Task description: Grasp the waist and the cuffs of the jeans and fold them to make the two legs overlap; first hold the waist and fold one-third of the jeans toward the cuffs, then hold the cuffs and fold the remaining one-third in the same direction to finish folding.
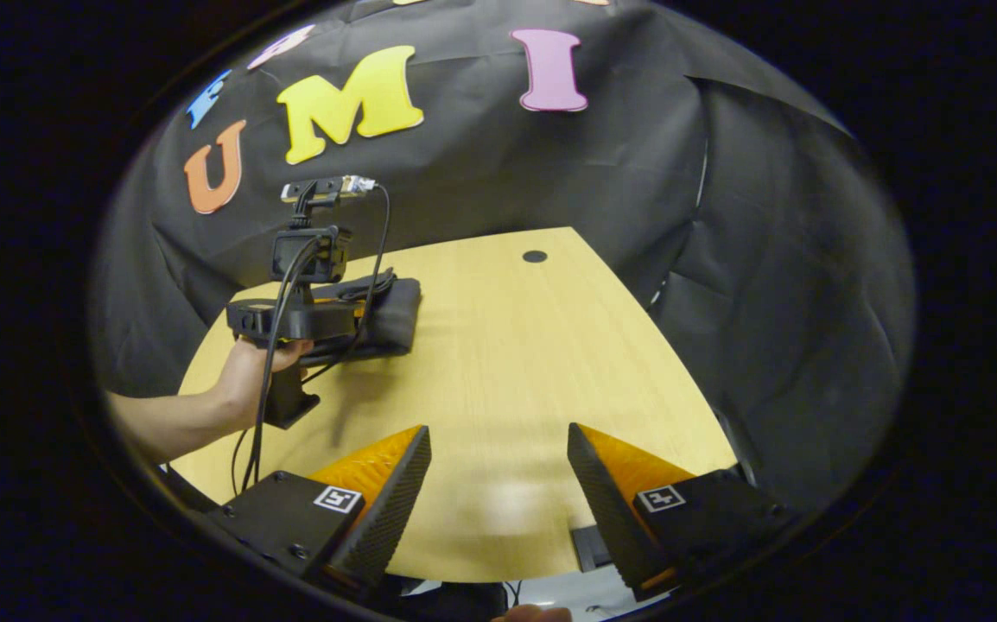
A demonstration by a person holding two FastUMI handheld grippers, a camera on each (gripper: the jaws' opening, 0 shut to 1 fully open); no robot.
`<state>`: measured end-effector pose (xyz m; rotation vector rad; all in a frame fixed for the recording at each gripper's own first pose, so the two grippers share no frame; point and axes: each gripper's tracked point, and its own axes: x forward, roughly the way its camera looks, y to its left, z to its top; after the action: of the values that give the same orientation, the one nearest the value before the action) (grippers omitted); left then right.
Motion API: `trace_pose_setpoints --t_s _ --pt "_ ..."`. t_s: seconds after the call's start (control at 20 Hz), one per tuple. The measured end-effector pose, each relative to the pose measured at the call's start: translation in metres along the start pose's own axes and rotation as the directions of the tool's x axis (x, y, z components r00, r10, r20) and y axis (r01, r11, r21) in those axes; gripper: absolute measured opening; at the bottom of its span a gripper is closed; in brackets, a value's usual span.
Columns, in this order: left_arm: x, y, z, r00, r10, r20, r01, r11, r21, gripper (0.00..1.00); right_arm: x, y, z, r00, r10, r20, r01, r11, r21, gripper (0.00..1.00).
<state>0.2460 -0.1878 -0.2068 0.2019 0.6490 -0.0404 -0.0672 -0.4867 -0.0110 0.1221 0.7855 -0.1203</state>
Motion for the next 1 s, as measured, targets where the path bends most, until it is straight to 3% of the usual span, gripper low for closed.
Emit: trace_pose_setpoints --t_s 0.1,0.2,0.3,0.4,0.5,0.6,0.7,0.75,0.8,0.85,1.0 --pt "-0.015 0.002 0.009 1.0 0.0 0.018 0.0 1.0 -0.012 0.68 0.003 0.008 0.01 0.999 0.035 0.013 -0.035 0.999 -0.014 0.99" --pt "-0.034 0.01 0.02 0.999 0.01 0.051 -0.009 1.0 -0.017 0.8 0.004 0.017 0.025 0.997 0.061 0.047 -0.059 0.998 -0.03 0.99" --pt "-0.062 0.026 0.042 0.993 0.036 0.111 -0.034 0.999 -0.014 0.83 0.0 0.029 0.045 0.992 0.076 0.101 -0.07 0.996 -0.058 0.99" --pt "-0.102 0.054 0.086 0.968 0.057 0.243 -0.056 0.998 -0.012 0.83 -0.013 0.055 0.082 0.974 0.108 0.2 -0.088 0.99 -0.106 1.0" --pt "-0.154 0.078 0.132 0.926 0.024 0.376 0.012 0.996 -0.092 0.83 -0.032 0.094 0.125 0.935 0.167 0.312 -0.123 0.98 -0.154 1.0" --pt "-0.211 0.105 0.166 0.883 -0.003 0.469 0.108 0.974 -0.197 0.86 -0.052 0.132 0.162 0.886 0.223 0.407 -0.151 0.968 -0.2 1.0" --pt "-0.26 0.136 0.187 0.853 -0.003 0.521 0.161 0.953 -0.258 0.88 -0.079 0.171 0.193 0.831 0.274 0.485 -0.182 0.956 -0.229 1.0" --pt "-0.284 0.147 0.193 0.84 -0.01 0.542 0.179 0.949 -0.259 0.84 -0.092 0.187 0.203 0.804 0.299 0.514 -0.201 0.95 -0.238 1.0" --pt "-0.303 0.158 0.197 0.83 -0.013 0.557 0.184 0.95 -0.252 0.77 -0.106 0.204 0.211 0.781 0.32 0.536 -0.218 0.944 -0.247 0.99" --pt "-0.323 0.17 0.199 0.818 -0.003 0.575 0.178 0.952 -0.248 0.89 -0.117 0.218 0.215 0.764 0.33 0.554 -0.225 0.941 -0.252 0.99" --pt "-0.374 0.207 0.199 0.764 0.06 0.642 0.125 0.963 -0.238 0.89 -0.146 0.24 0.216 0.728 0.32 0.607 -0.211 0.946 -0.245 0.99"
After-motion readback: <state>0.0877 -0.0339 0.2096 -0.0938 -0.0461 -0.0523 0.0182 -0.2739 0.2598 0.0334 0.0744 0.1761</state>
